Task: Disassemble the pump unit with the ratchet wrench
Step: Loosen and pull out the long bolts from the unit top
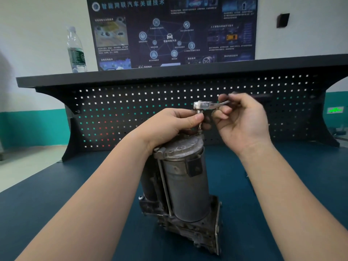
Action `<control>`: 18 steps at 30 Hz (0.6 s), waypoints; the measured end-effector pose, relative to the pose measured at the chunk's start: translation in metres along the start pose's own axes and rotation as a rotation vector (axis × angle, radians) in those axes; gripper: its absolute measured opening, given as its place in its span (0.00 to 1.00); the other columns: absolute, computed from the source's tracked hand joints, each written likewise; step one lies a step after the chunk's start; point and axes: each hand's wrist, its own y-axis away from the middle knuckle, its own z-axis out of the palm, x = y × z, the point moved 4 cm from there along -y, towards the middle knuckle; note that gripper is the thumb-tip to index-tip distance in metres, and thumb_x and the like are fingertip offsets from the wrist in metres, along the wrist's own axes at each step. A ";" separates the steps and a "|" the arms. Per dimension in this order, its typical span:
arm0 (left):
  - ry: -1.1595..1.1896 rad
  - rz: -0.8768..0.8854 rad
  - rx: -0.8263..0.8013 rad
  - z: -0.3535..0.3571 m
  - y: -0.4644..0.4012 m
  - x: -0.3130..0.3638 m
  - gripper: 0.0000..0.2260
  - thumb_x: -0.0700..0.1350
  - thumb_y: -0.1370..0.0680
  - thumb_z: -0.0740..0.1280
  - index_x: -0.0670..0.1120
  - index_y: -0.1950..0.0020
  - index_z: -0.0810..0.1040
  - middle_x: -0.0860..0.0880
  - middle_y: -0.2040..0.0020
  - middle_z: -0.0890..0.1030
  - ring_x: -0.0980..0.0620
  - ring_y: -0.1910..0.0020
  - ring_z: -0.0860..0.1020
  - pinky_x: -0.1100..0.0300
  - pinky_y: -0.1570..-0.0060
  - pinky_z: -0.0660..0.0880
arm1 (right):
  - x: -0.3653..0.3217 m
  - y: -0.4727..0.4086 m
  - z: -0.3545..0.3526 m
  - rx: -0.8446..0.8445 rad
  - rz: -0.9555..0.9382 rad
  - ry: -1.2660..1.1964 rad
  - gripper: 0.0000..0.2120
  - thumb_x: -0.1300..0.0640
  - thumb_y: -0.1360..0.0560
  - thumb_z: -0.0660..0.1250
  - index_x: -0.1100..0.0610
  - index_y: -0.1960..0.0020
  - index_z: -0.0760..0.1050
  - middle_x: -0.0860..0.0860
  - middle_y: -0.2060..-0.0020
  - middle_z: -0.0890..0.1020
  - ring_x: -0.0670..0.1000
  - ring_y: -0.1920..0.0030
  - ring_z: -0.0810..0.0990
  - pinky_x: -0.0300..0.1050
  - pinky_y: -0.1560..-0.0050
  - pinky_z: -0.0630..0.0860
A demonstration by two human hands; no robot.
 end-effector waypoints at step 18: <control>-0.019 -0.003 0.003 0.001 -0.005 -0.004 0.07 0.46 0.22 0.66 0.49 0.53 0.84 0.54 0.58 0.85 0.63 0.61 0.80 0.72 0.60 0.74 | 0.003 -0.003 -0.005 0.030 0.053 -0.082 0.09 0.65 0.22 0.54 0.59 0.61 0.66 0.55 0.72 0.76 0.46 0.79 0.67 0.36 0.79 0.63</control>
